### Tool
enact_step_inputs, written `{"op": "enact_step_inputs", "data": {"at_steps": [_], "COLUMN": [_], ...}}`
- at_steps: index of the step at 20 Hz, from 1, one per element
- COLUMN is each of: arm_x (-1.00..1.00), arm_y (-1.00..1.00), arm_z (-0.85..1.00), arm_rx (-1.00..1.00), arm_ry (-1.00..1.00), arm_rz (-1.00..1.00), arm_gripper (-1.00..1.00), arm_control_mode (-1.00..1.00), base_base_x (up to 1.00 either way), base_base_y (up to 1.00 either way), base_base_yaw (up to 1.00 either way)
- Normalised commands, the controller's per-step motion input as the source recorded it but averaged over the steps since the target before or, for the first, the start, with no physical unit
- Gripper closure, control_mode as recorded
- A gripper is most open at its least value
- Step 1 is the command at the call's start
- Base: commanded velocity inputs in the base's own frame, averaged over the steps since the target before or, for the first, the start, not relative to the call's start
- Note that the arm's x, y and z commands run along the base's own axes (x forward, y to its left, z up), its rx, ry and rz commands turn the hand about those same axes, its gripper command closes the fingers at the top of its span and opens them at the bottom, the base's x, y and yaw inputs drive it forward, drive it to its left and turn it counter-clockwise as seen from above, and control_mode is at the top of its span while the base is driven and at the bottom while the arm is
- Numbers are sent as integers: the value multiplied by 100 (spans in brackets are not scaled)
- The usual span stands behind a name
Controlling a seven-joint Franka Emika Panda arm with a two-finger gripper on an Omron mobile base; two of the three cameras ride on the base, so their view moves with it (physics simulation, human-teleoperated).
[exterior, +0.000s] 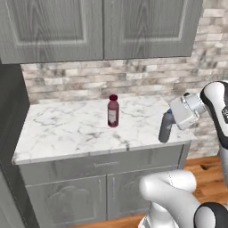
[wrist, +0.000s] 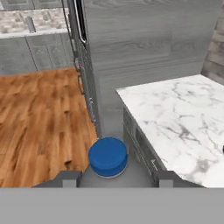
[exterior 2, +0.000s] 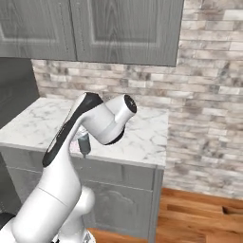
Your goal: Place the drinks on the dining counter in a tight cluster.
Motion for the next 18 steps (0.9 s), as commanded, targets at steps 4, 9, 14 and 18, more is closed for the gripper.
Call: {"op": "enact_step_inputs", "data": {"at_steps": [4,9,14,18], "arm_x": [0,0,0,0], "arm_y": [0,0,0,0], "arm_z": [0,0,0,0], "arm_rx": [0,0,0,0], "arm_ry": [0,0,0,0], "arm_rz": [0,0,0,0], "arm_gripper": [100,100,100,100], "arm_control_mode": [100,100,100,100], "base_base_x": [-92,-32,-1,-12], "base_base_y": [-26,-2,0,-6], "base_base_yaw": [57,95,100,98]}}
